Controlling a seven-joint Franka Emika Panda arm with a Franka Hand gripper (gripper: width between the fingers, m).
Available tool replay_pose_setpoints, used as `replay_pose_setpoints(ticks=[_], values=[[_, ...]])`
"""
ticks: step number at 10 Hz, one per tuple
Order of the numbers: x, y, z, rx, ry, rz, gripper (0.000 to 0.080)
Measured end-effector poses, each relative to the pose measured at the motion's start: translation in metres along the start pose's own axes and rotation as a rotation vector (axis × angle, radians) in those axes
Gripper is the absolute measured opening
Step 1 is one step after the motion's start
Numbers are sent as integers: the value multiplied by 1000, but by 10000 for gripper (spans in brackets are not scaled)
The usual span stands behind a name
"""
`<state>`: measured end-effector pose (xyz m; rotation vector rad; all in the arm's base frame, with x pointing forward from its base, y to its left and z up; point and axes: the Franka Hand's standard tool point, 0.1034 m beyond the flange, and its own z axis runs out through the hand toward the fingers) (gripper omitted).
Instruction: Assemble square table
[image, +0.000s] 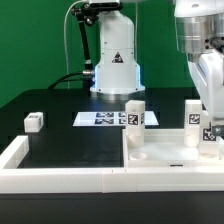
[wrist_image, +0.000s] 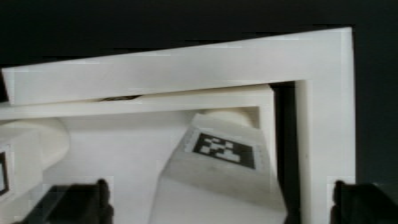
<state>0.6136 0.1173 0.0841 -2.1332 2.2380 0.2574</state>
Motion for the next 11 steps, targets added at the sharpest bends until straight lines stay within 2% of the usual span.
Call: replay_pose_setpoints(ticks=[1, 7, 11], values=[[-1, 0, 0, 0, 0, -102, 640], [-4, 1, 1, 0, 1, -668, 648], [-3, 0, 0, -11, 27, -1065, 649]])
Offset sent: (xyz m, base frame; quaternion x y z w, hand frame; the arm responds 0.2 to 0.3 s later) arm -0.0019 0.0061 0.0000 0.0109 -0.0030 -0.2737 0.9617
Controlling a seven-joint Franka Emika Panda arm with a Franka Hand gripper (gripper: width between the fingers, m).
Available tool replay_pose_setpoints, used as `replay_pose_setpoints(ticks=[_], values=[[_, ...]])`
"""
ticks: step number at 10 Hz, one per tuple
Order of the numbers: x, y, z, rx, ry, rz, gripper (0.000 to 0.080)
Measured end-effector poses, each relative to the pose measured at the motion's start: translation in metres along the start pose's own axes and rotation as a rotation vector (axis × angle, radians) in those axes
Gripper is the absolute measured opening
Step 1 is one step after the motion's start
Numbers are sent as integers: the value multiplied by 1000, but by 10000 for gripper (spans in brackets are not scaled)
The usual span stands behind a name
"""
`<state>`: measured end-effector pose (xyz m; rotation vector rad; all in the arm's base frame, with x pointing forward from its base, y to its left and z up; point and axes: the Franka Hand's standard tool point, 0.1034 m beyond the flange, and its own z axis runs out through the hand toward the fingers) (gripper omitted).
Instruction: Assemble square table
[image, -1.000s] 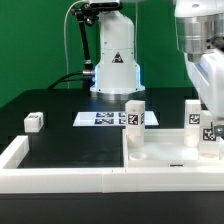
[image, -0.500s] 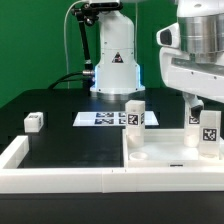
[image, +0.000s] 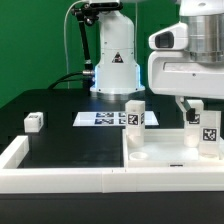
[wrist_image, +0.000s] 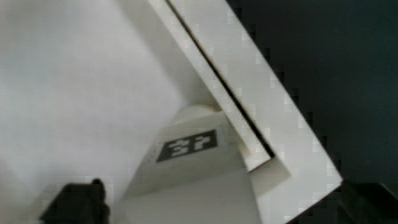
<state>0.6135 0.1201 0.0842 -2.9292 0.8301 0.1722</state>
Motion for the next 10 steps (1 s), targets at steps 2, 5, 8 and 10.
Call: replay_pose_setpoints(ticks=[2, 5, 8, 10], values=[[5, 6, 0, 2, 0, -179, 649], [6, 7, -1, 2, 1, -338, 648], [6, 7, -1, 3, 0, -316, 395], [6, 7, -1, 3, 0, -300, 291]])
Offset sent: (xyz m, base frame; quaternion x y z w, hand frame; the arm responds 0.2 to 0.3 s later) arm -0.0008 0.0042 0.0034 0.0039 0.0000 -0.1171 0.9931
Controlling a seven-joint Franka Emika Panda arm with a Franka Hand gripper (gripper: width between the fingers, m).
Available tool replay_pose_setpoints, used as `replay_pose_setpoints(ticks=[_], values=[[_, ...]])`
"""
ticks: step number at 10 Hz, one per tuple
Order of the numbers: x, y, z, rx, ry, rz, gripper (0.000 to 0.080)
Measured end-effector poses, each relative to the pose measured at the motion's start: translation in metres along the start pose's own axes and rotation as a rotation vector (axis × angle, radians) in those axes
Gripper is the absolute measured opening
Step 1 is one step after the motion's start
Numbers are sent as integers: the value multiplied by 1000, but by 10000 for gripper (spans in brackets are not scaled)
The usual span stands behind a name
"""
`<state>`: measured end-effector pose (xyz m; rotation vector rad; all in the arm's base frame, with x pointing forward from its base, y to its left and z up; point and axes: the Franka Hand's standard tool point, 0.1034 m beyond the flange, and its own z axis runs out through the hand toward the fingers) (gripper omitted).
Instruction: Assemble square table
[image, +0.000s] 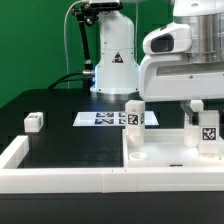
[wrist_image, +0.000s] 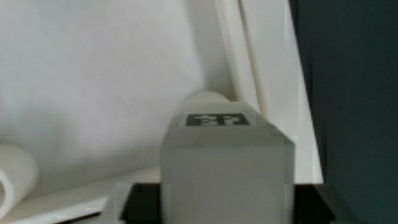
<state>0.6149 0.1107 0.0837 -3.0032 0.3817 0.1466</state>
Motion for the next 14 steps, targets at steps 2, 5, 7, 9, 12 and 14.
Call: replay_pose_setpoints(ticks=[2, 5, 7, 9, 12, 14], values=[[0, 0, 0, 1, 0, 84, 291], [-3, -2, 1, 12, -8, 383, 291], [-3, -3, 2, 11, -9, 590, 292], [-3, -3, 2, 11, -11, 794, 292], [-3, -2, 2, 14, -11, 1084, 292], [-2, -2, 2, 21, -17, 1207, 292]])
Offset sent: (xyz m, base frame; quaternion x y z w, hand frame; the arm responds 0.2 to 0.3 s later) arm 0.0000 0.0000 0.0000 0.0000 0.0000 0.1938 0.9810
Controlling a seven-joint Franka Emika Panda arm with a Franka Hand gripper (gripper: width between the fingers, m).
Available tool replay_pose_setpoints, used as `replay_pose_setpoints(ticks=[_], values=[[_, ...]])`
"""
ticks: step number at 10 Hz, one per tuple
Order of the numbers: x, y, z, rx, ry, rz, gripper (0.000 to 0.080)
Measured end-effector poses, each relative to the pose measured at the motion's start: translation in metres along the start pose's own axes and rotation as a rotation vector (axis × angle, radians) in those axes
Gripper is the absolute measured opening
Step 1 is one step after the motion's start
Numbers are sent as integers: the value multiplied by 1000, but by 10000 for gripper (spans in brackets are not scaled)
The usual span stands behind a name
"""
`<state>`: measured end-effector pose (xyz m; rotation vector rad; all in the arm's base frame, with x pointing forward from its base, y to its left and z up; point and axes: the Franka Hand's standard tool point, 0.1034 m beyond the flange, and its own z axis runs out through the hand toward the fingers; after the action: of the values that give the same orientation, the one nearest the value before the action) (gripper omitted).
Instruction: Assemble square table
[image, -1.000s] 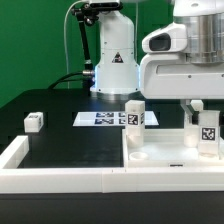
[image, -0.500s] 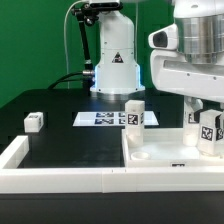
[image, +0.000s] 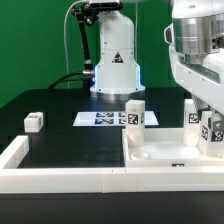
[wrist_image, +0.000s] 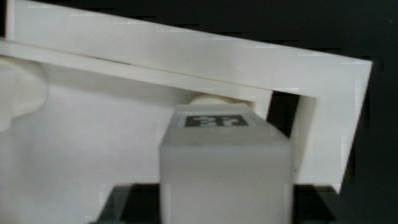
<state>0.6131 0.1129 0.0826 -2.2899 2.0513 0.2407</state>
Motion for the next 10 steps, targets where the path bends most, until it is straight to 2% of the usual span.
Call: replay_pose_setpoints(ticks=[3, 4, 5, 6, 7, 10], values=[[0, 0, 0, 2, 0, 109, 294], [-1, 0, 0, 1, 0, 100, 370], [-1, 0, 0, 1, 0, 61, 524], [-1, 0, 0, 1, 0, 17, 524], [-1, 0, 0, 2, 2, -41, 622], [-1, 1, 3, -2, 3, -349, 648]])
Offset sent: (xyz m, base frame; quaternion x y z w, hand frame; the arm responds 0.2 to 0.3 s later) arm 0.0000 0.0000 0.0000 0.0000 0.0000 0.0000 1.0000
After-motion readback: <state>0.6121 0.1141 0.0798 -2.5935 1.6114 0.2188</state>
